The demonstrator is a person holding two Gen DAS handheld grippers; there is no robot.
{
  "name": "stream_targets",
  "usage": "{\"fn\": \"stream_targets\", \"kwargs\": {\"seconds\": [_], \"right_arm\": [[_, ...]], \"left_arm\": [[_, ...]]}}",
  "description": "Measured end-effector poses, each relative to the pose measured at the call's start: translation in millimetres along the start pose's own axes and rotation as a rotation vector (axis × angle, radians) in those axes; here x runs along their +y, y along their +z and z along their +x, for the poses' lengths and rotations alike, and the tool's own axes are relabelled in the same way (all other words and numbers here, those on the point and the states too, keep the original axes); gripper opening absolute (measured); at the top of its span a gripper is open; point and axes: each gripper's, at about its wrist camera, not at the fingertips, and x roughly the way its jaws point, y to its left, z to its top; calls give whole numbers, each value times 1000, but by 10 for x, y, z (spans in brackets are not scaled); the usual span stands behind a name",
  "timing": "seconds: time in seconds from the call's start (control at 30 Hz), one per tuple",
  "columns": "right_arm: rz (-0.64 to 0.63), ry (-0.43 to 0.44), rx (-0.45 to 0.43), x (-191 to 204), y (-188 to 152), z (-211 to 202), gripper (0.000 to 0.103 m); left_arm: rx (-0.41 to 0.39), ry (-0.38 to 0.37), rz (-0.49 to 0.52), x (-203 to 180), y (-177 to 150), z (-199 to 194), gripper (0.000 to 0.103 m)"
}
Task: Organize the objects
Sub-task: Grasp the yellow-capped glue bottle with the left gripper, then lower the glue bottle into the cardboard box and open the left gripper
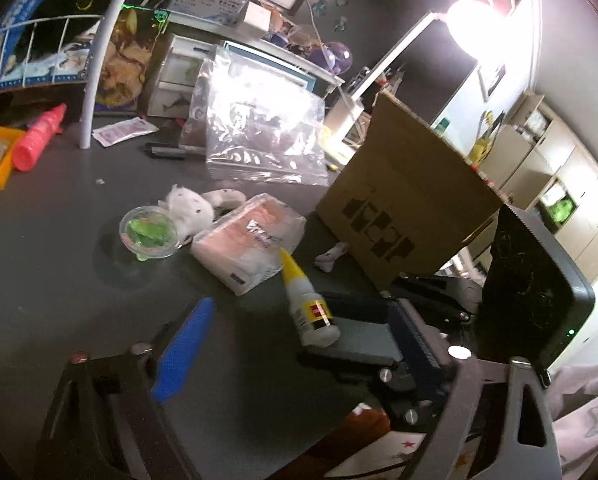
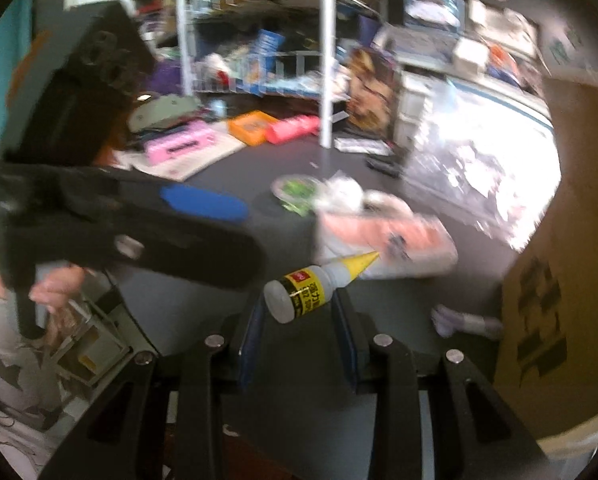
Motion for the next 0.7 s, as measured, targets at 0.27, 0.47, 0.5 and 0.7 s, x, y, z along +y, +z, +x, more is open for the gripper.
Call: {"fn": "stream_targets", "kwargs": {"seconds": [0.27, 0.47, 0.5, 0.7], "right_arm": [[-160, 36, -100, 245, 358, -236, 31], [-253, 23, -175, 317, 550, -493, 31], [-257, 22, -183, 306, 572, -527, 31], [-242, -7, -239, 91, 640, -826, 31]], "left_arm": [[-46, -12, 8, -89, 145, -290, 50], [-77, -30, 67, -355, 350, -458, 30], [-79, -23, 84, -428, 397, -465, 29], [-83, -22, 164, -803, 649, -374, 29]]}}
